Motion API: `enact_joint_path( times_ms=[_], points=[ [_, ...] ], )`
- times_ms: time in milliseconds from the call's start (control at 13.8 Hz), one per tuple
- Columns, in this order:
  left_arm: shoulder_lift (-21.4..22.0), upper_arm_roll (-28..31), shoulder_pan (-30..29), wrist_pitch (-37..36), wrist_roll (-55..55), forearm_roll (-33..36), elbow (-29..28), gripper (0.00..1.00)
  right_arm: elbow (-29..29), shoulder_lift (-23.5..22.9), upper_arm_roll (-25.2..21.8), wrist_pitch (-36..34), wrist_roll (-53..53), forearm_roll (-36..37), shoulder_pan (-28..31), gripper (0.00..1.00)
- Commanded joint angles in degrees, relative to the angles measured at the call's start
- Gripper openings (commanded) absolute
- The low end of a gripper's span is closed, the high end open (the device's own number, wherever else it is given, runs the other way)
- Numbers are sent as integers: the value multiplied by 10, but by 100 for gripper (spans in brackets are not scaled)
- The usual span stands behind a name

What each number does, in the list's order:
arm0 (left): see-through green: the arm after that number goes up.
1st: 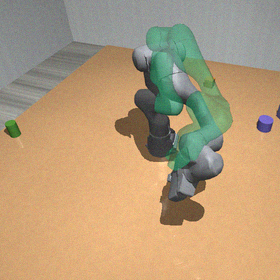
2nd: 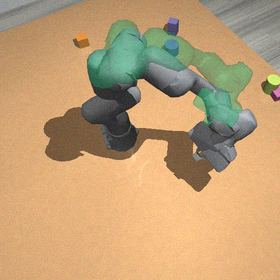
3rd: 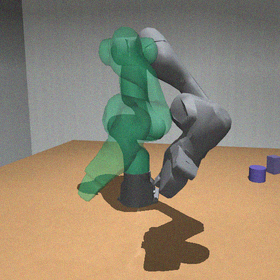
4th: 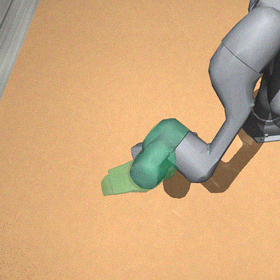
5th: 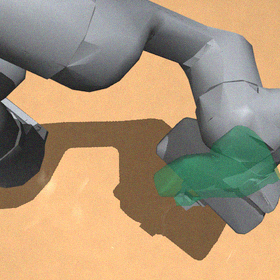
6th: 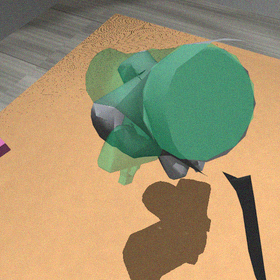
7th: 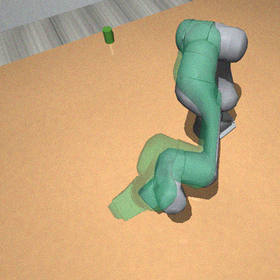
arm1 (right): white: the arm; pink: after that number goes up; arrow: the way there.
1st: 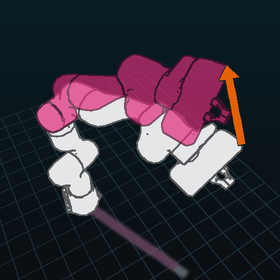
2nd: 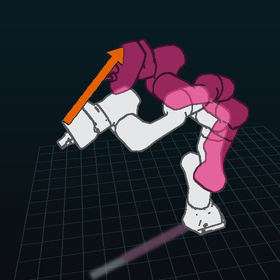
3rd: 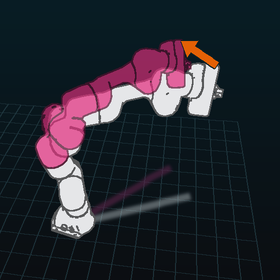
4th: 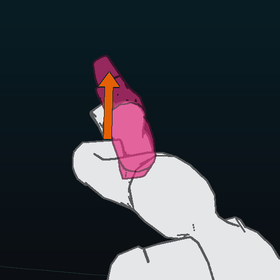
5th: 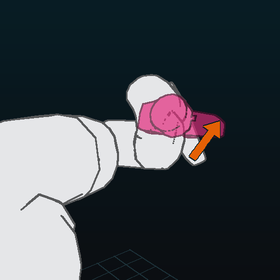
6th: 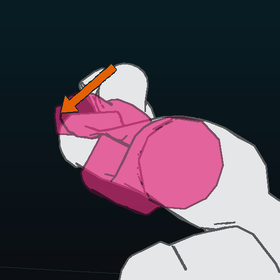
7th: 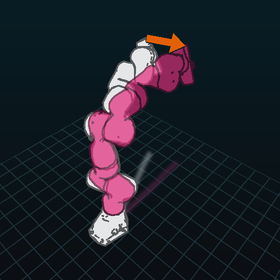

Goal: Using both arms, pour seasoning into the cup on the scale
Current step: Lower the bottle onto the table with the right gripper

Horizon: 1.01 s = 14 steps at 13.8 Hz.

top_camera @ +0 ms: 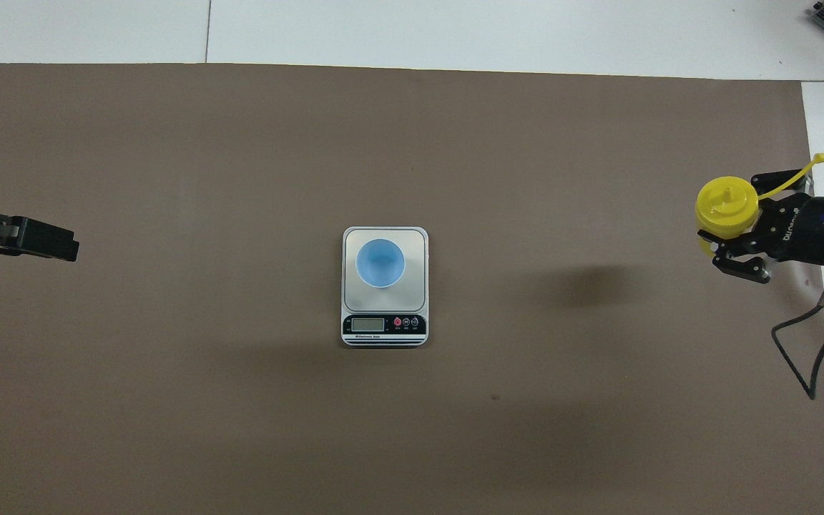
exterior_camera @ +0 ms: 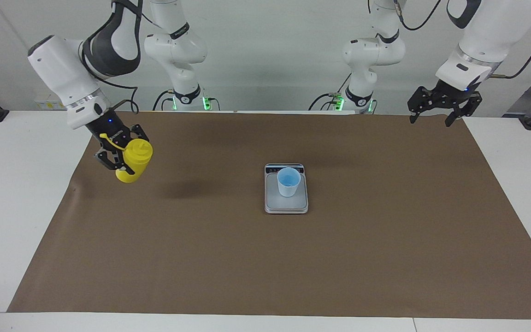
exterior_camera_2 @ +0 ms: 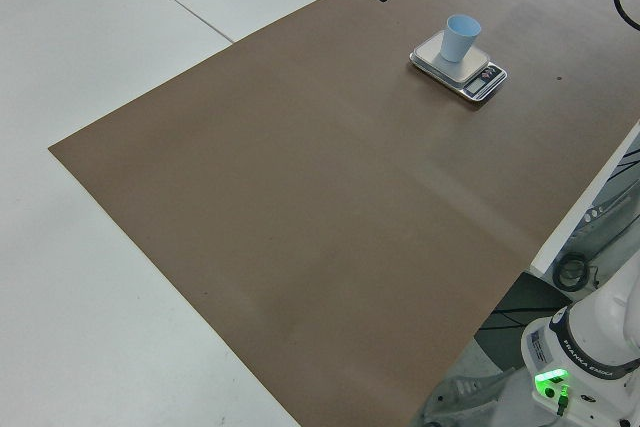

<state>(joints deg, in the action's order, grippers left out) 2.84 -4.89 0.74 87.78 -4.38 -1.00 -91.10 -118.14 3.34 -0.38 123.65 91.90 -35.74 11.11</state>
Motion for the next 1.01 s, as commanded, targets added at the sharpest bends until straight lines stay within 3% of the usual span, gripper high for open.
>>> enact_joint_path(
  times_ms=[0,507,942],
  points=[
    [10,-6,-10,-8,-4,-7,-8,100,-3,-34,8,-7,74,-86,37,0],
    [10,-6,-11,-7,-4,-7,-9,100,-88,-72,8,70,229,-321,13,0],
    [10,-6,-11,-7,-4,-7,-9,100,-123,-76,9,106,271,-420,-8,0]
  ],
)
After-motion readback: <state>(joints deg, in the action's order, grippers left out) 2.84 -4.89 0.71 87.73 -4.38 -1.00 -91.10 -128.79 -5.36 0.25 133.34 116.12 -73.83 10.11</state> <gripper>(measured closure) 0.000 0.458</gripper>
